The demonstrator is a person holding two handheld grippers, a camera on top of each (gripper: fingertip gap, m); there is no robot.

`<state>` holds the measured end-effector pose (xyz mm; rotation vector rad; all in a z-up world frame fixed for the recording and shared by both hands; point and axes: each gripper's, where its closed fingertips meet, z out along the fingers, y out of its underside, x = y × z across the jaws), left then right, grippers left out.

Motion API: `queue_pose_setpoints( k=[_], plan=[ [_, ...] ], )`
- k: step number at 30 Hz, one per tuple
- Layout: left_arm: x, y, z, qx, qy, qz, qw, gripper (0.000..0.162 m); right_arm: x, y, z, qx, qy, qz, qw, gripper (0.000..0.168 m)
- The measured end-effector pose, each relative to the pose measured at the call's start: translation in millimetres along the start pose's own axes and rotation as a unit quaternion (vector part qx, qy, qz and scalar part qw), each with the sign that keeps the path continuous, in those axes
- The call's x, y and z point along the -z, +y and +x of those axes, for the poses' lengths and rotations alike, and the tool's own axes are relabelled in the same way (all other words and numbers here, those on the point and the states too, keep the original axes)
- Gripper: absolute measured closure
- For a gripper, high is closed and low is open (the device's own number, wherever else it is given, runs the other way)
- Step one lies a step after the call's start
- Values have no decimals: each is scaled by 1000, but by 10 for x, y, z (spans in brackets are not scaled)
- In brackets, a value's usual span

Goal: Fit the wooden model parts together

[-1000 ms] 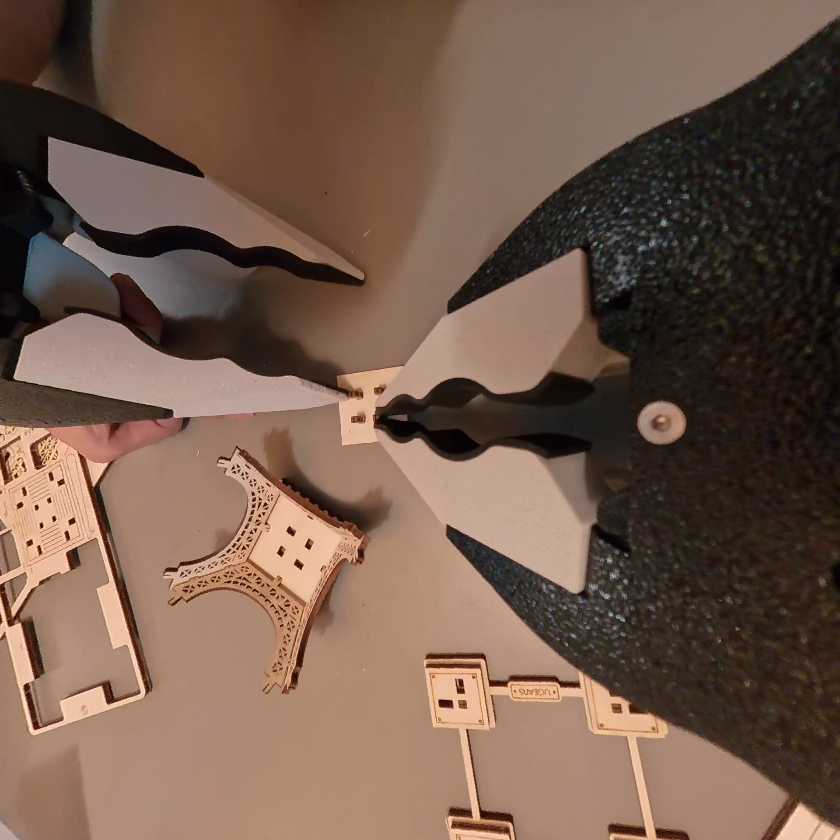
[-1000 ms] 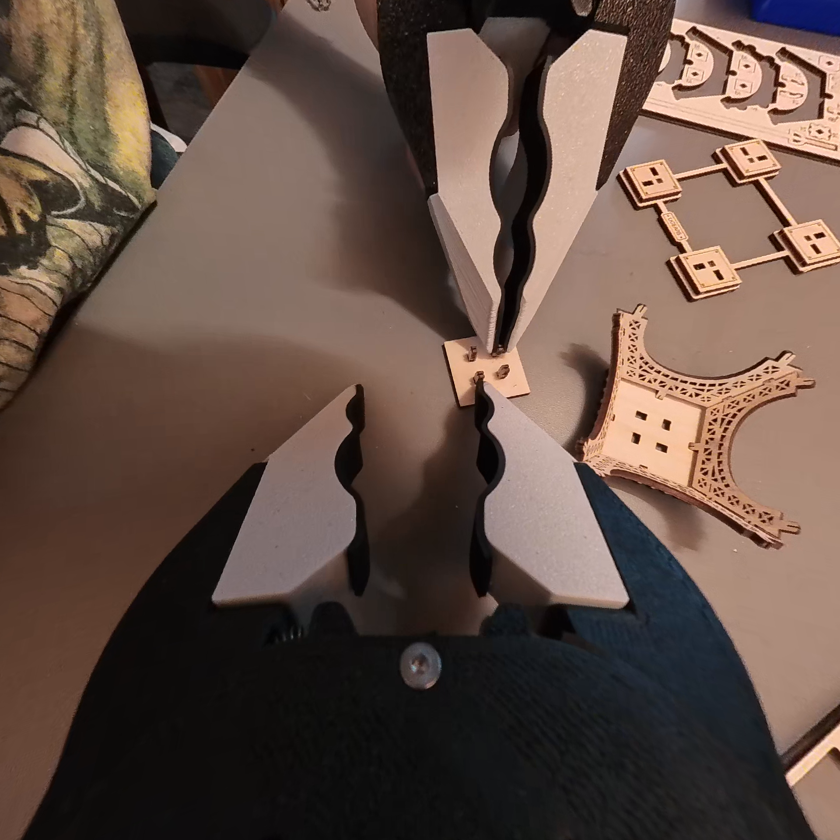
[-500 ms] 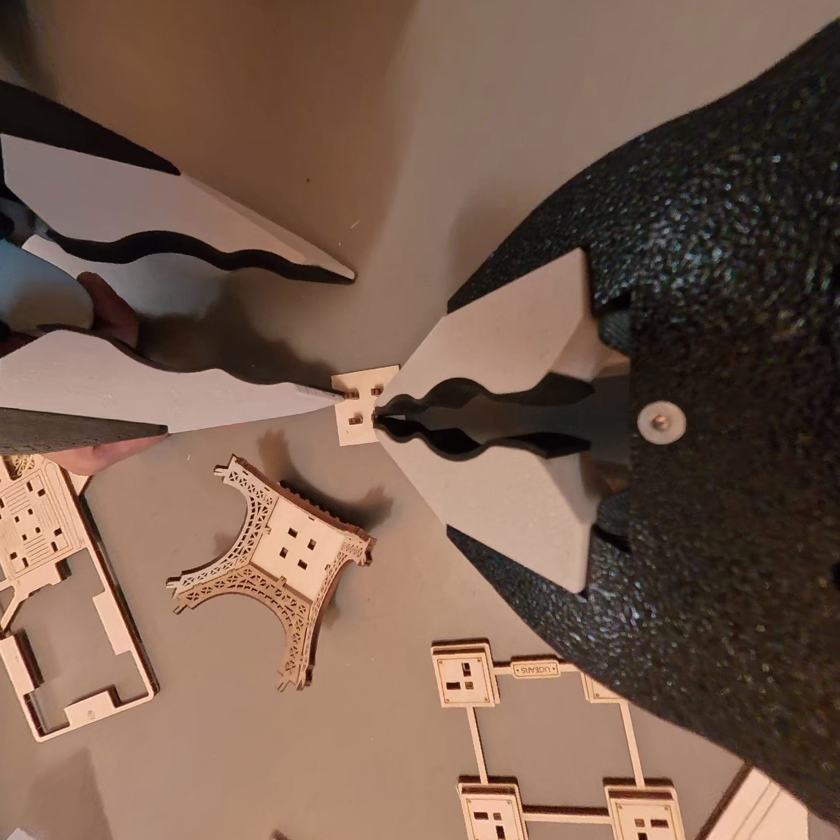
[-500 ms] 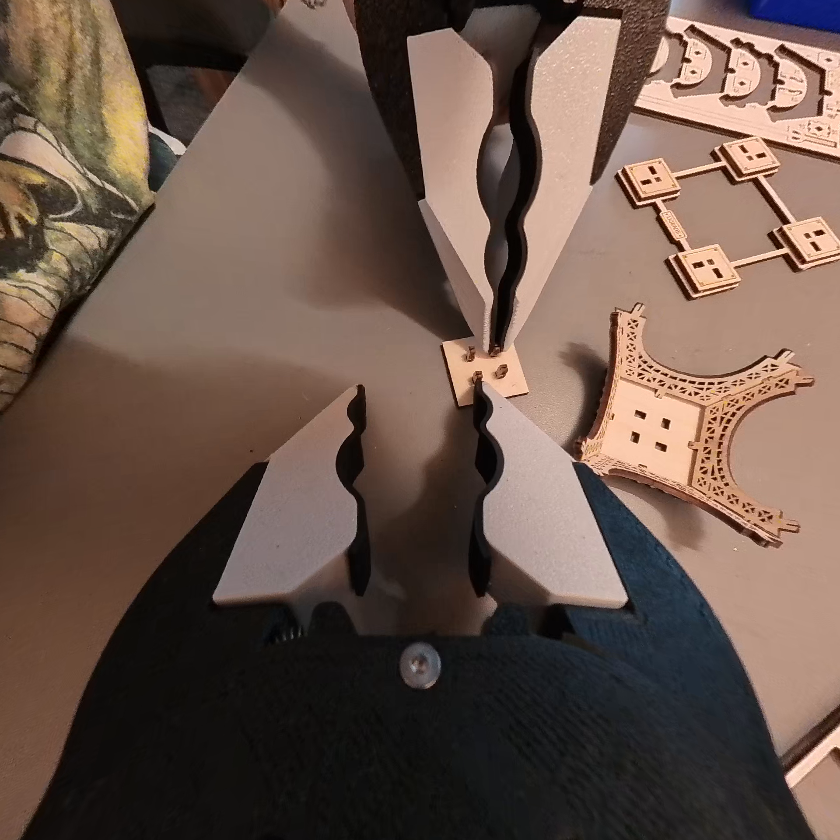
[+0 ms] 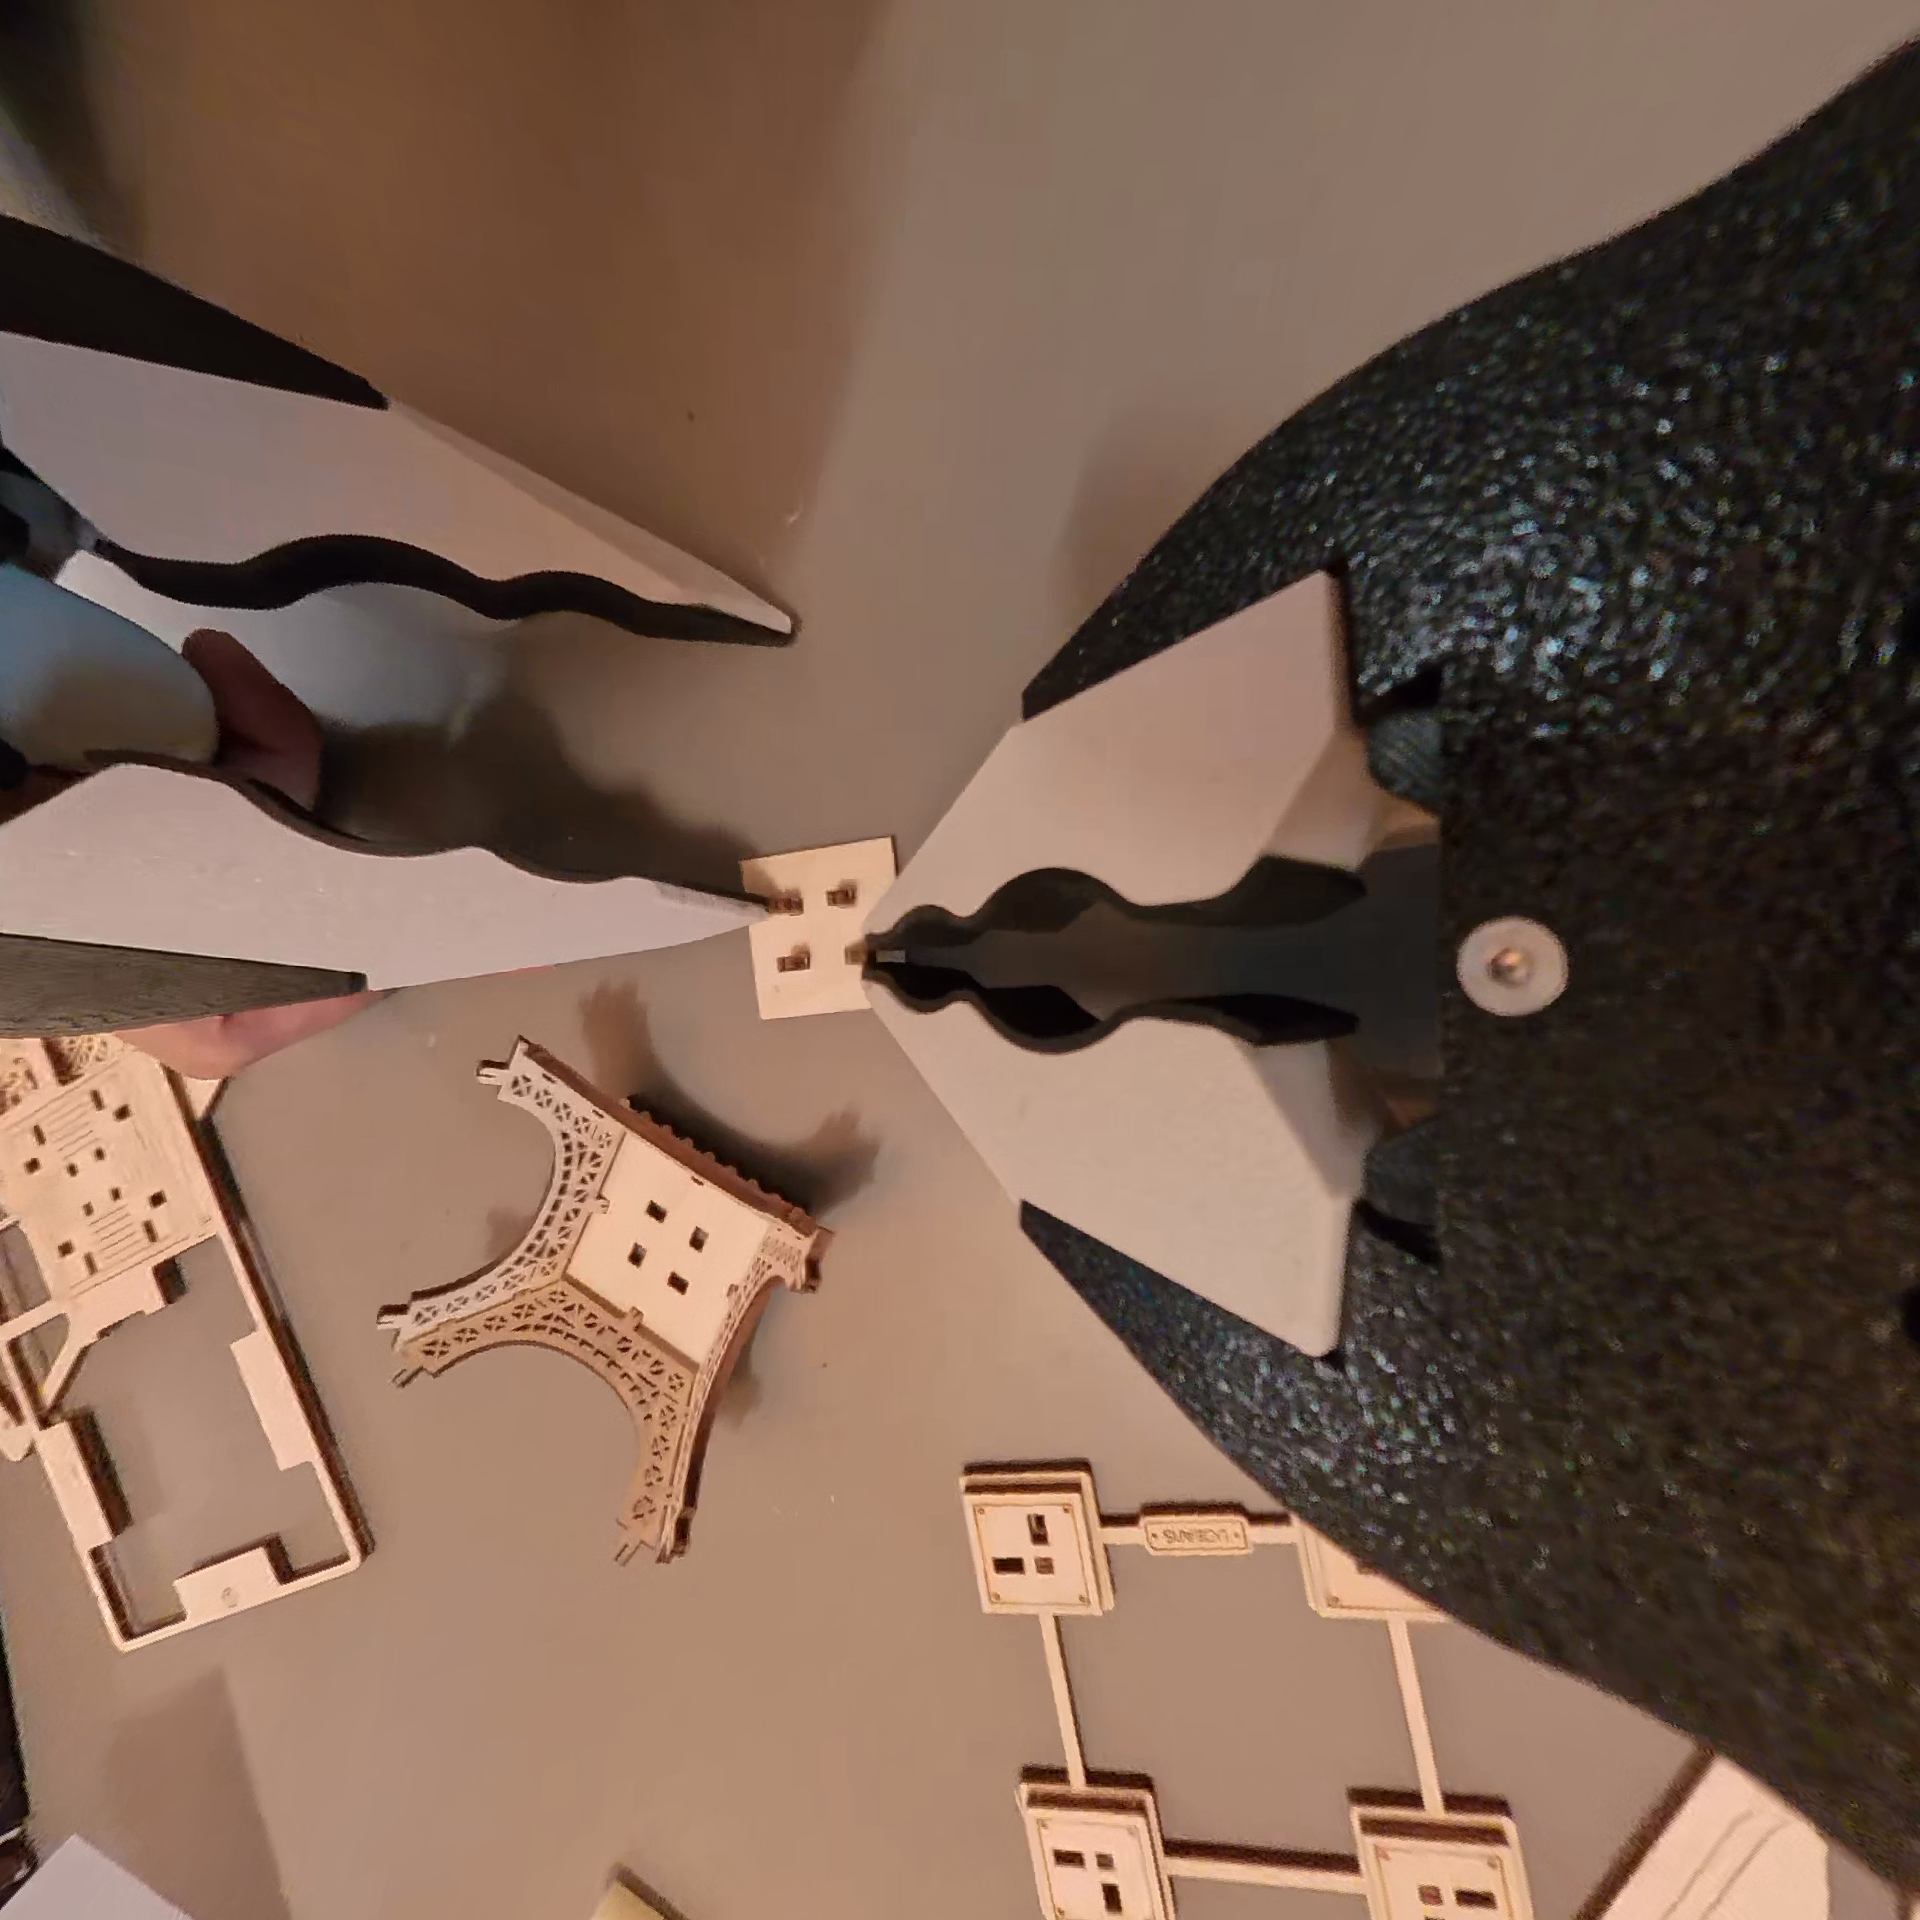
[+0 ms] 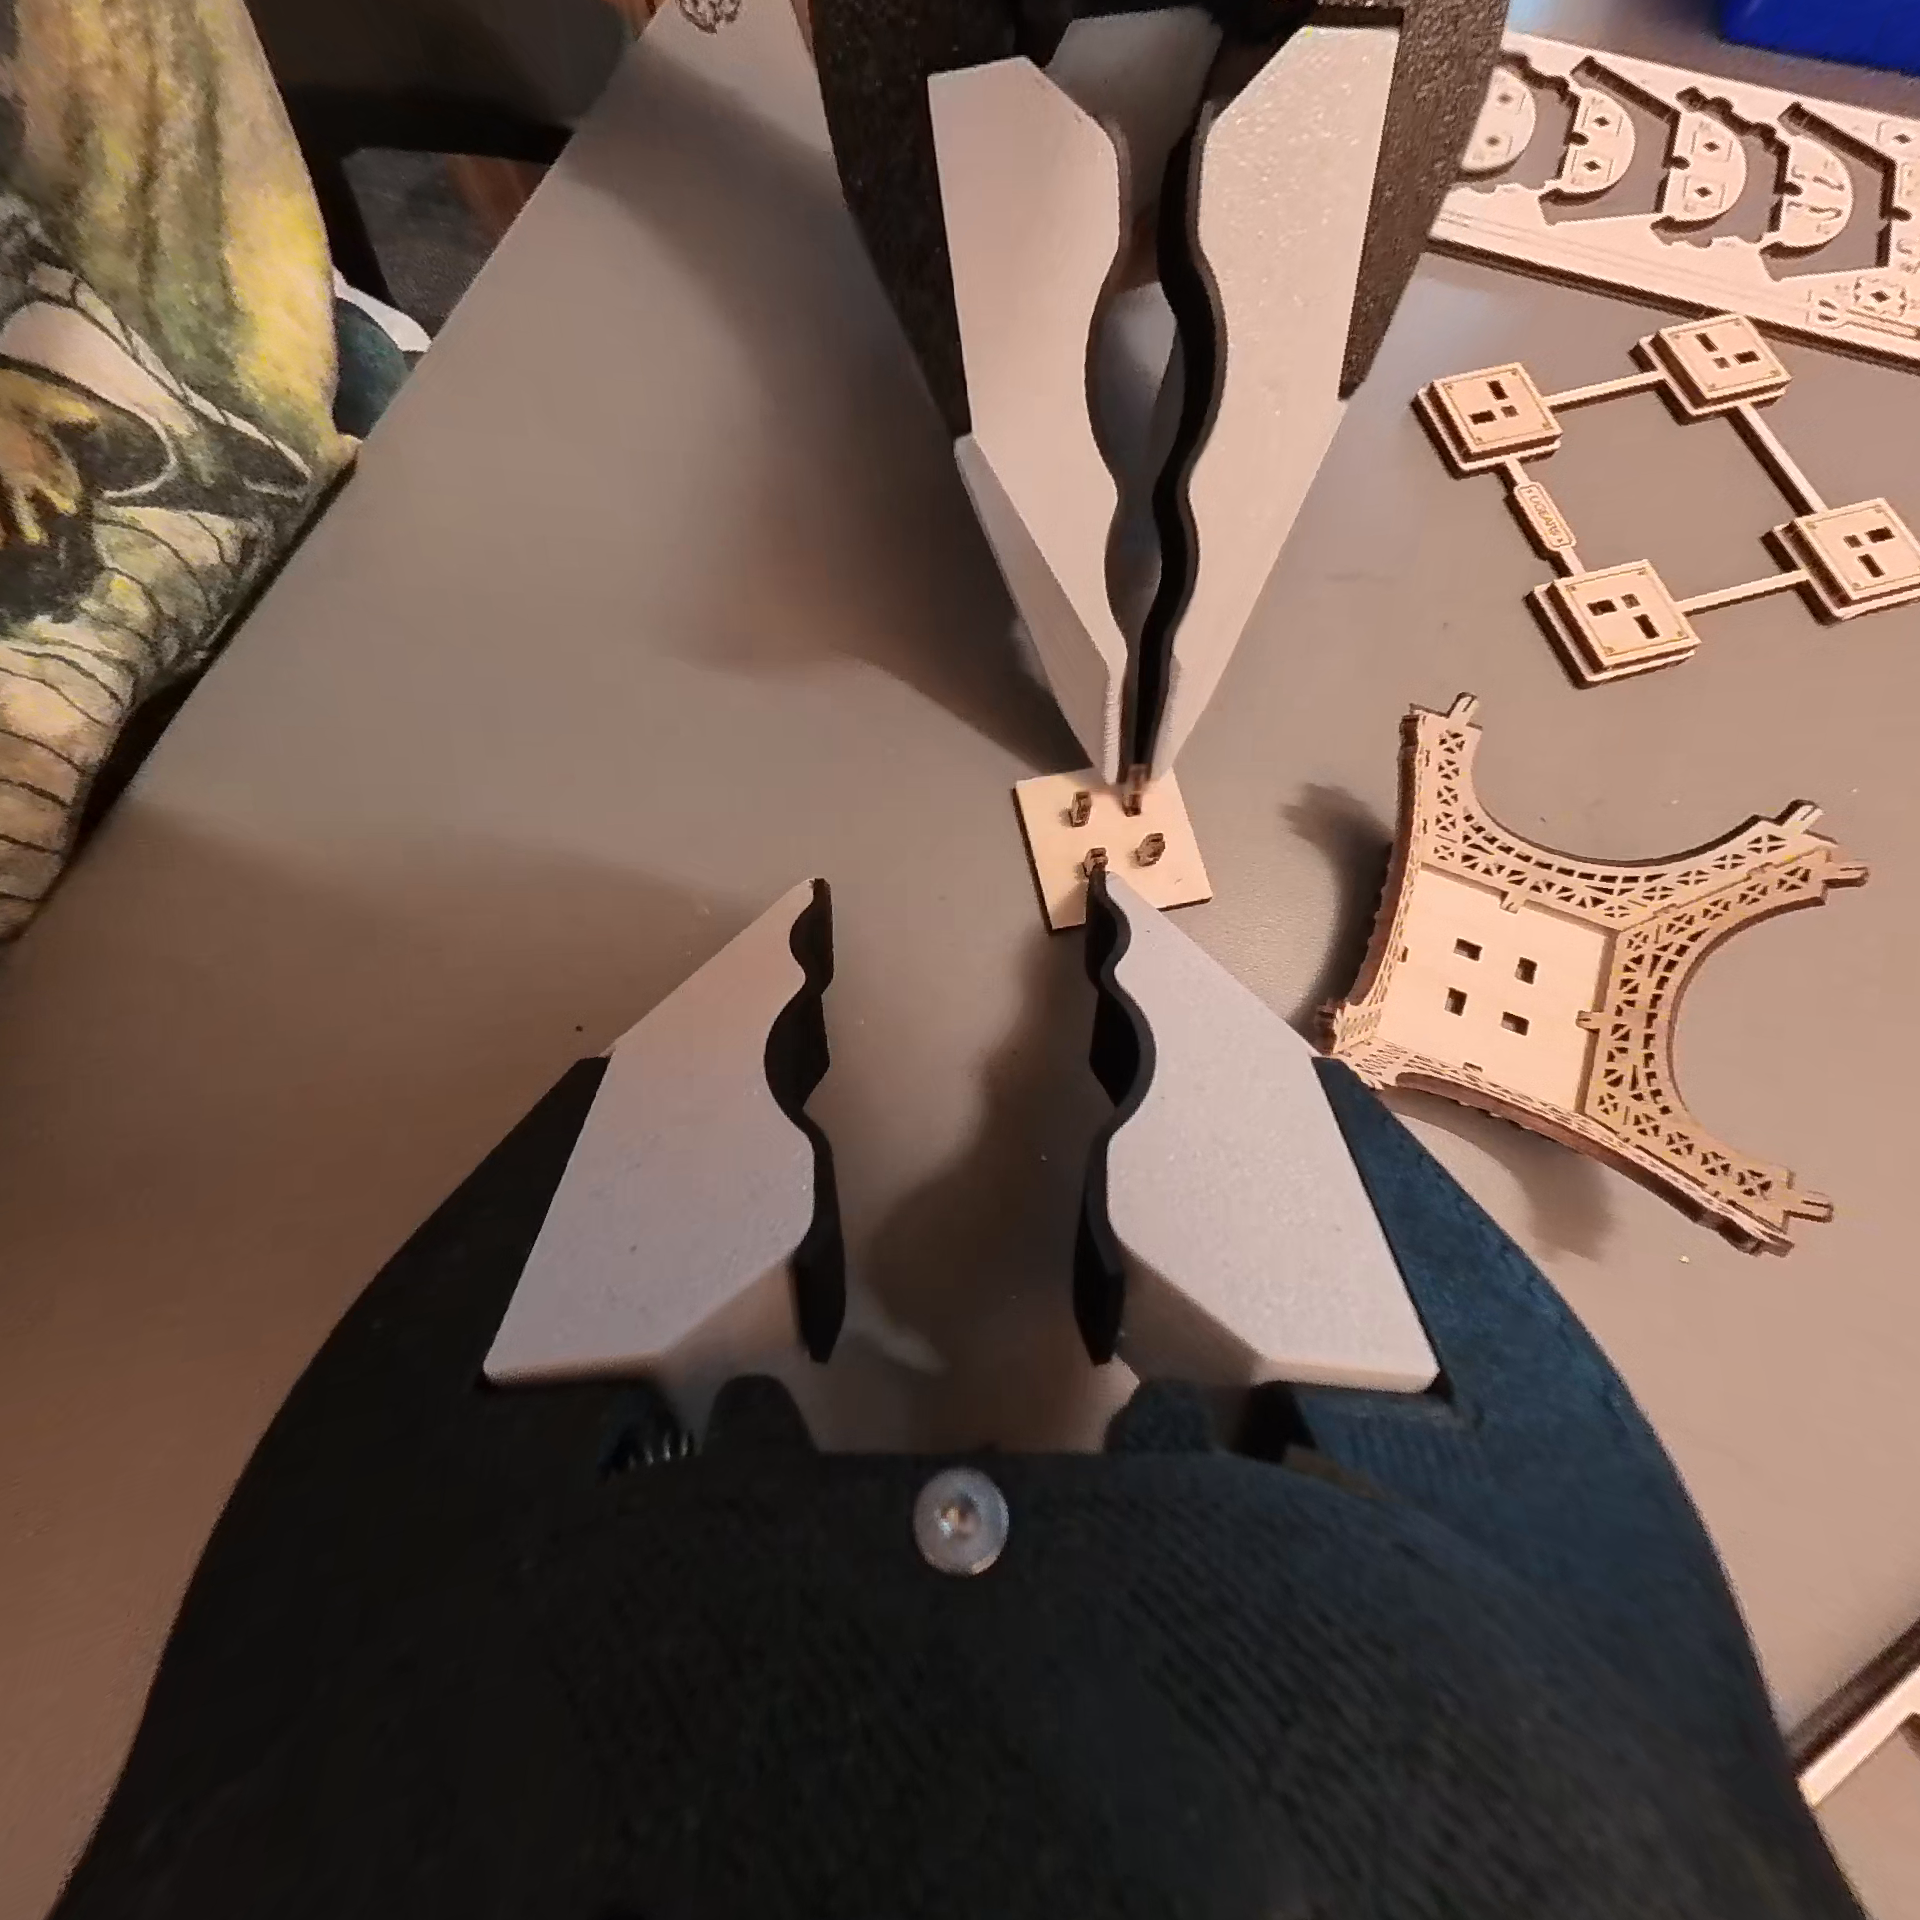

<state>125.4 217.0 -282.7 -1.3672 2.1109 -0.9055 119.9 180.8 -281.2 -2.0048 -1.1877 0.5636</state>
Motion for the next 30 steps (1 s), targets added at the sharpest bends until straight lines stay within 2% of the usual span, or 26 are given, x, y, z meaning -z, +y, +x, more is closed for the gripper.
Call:
queue_pose_setpoints(
  k=[12, 22, 30],
  plan=[
    [-9, -6, -4, -2, -5, -21, 1000, 162, 6, -4, 3, -6, -3, 1, 1000, 121],
    [-6, 21, 9, 56, -4, -168, 984, 162, 13, -12, -5, -15, -14, 4, 1000, 120],
    [7, 34, 1, 28, 1, -281, 959, 162, 21, -19, 1, -27, -21, 6, 999, 122]
  ],
)
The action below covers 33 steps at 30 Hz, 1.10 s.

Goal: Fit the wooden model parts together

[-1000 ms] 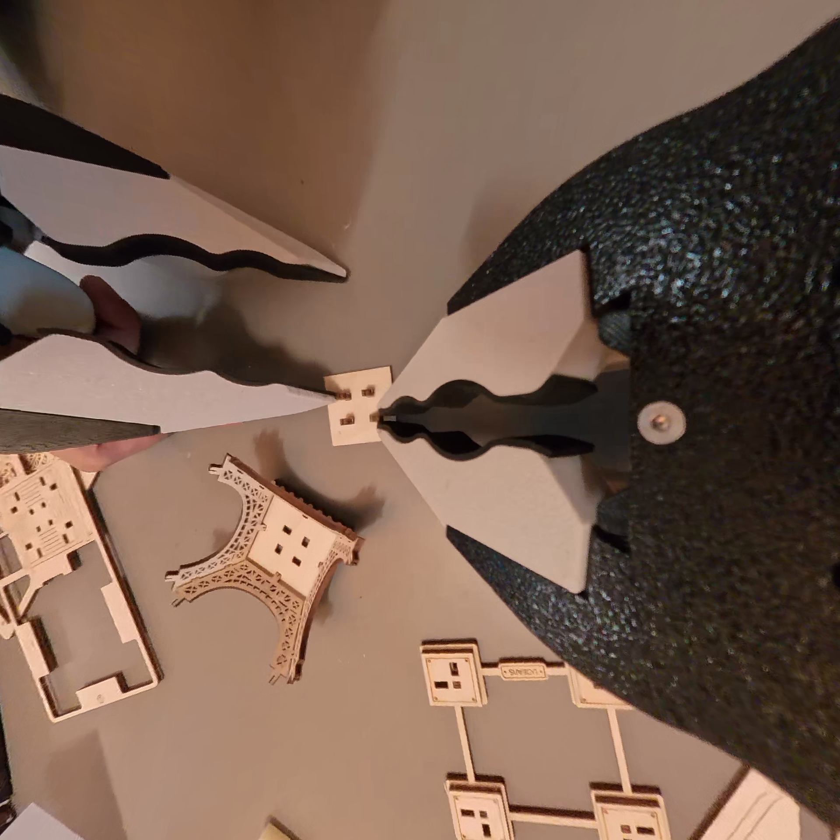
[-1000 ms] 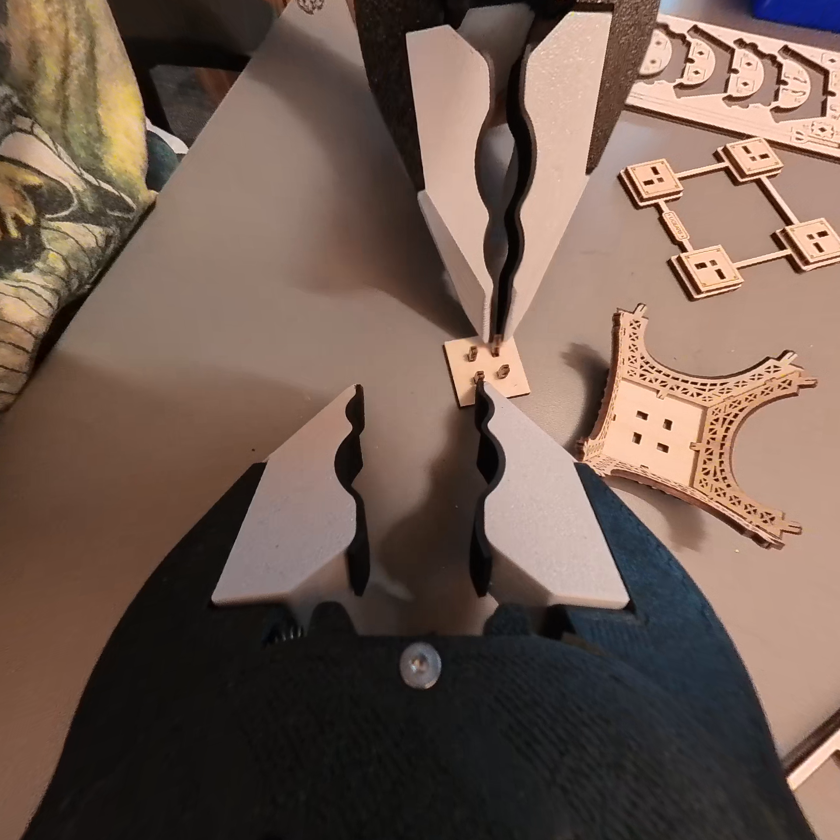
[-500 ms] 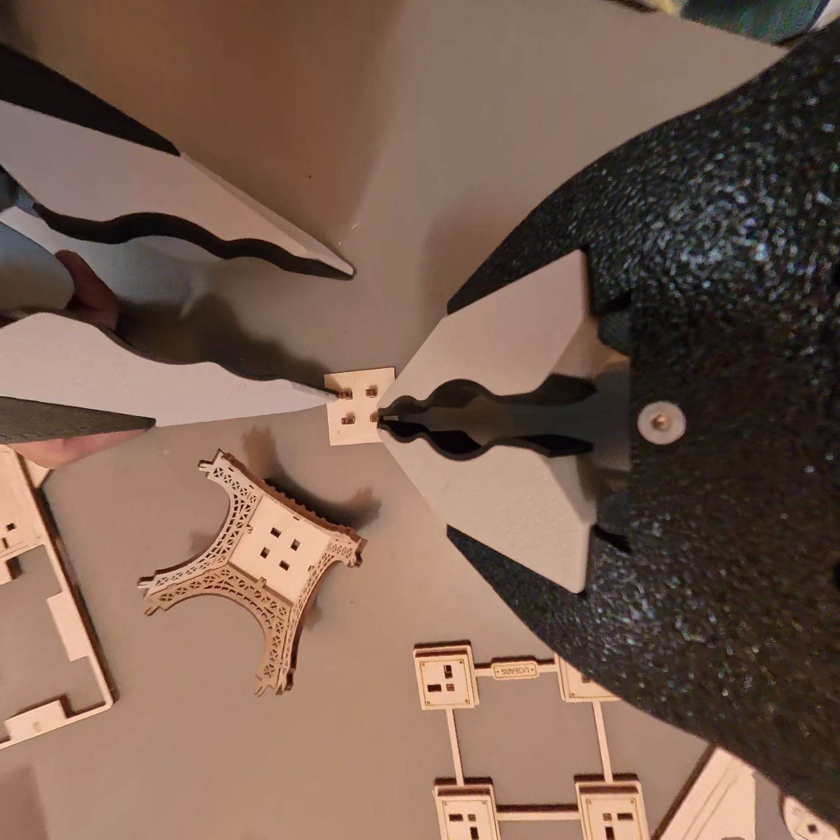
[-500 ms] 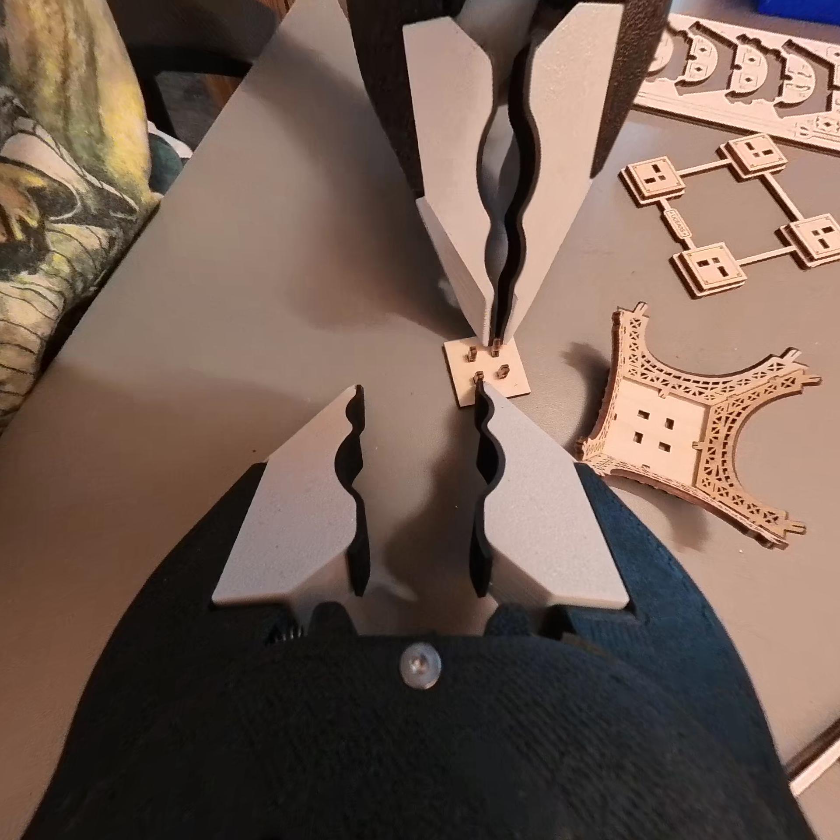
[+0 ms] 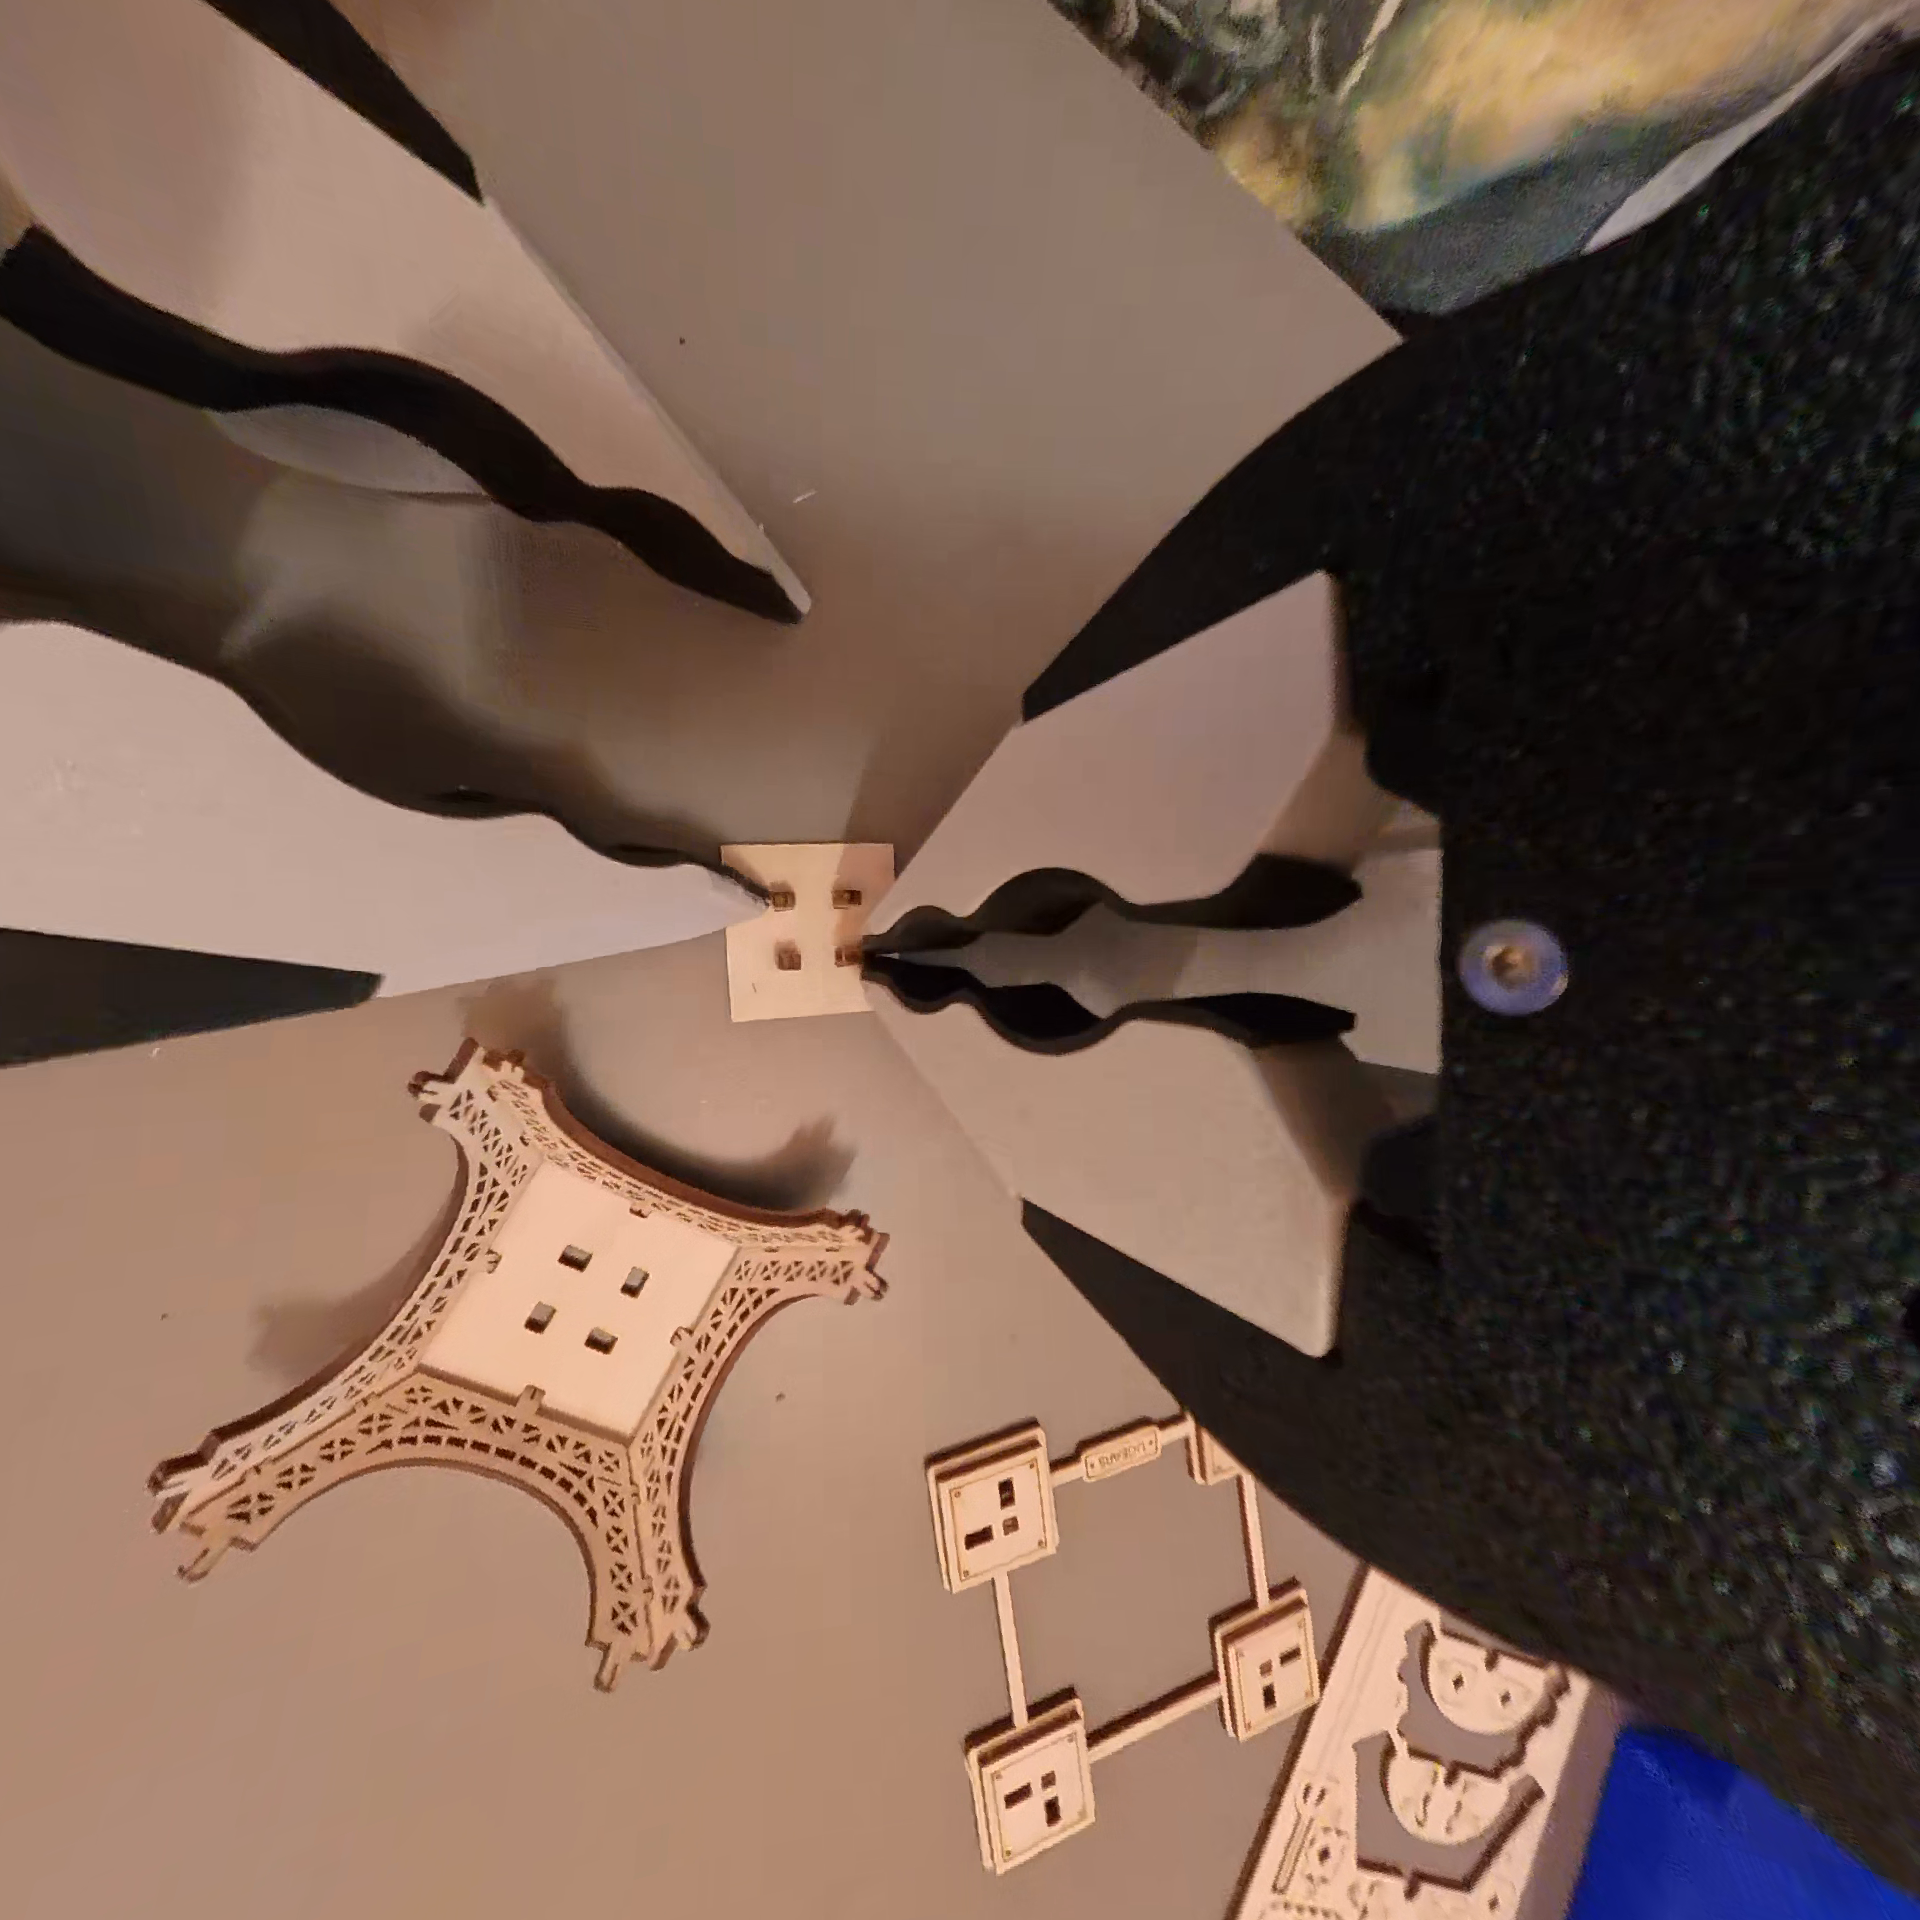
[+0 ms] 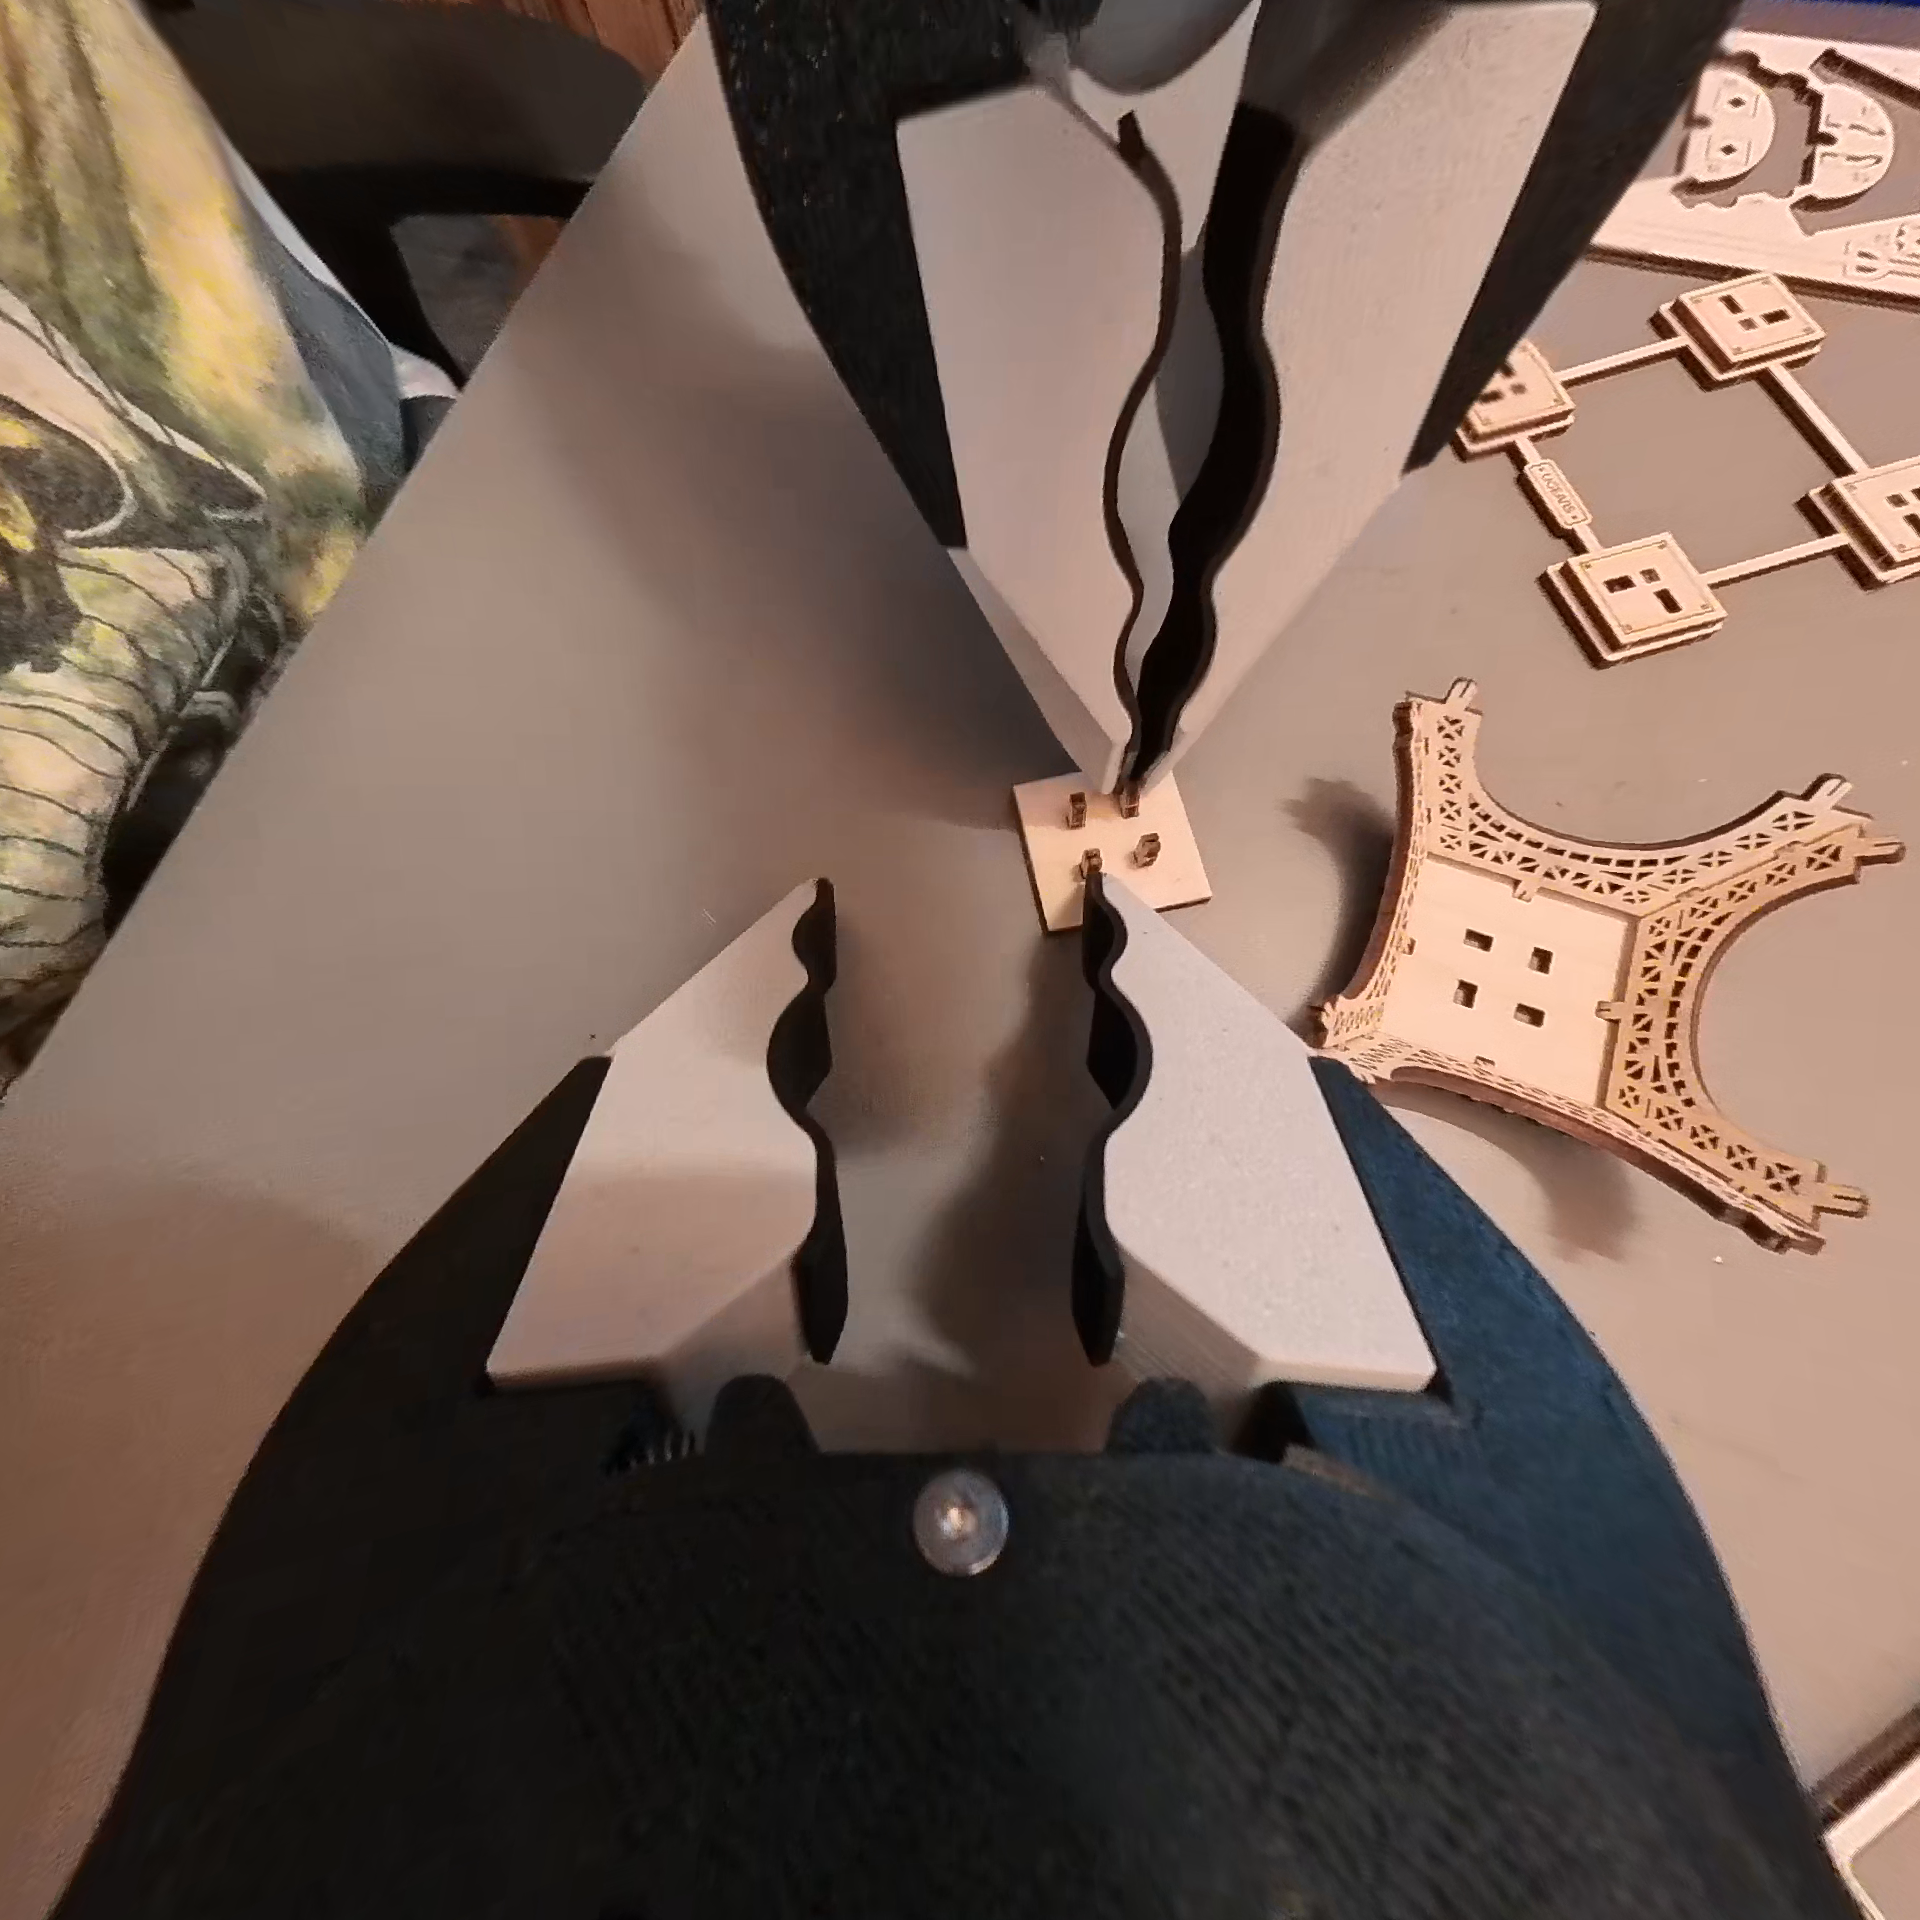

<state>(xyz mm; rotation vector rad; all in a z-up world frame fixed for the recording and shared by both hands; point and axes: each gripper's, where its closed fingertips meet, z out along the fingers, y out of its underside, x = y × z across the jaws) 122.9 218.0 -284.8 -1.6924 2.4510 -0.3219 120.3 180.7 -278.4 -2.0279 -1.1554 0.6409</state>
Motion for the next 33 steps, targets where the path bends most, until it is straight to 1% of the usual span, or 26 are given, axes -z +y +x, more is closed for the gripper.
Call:
queue_pose_setpoints(
  k=[4, 7, 17, 33],
  plan=[
    [4, -6, -4, -14, -5, -33, 999, 162, 5, -9, -1, -5, -4, 3, 1000, 122],
    [3, -7, -2, -8, 6, -37, 999, 162, 14, -12, 10, -17, -10, 5, 1000, 125],
    [7, -12, 2, 19, 46, -29, 998, 162, 6, 4, -21, 5, -5, 0, 1000, 118],
    [12, 3, -11, -28, 21, -112, 993, 162, -6, 19, -51, 29, 1, -5, 1000, 111]
  ],
)
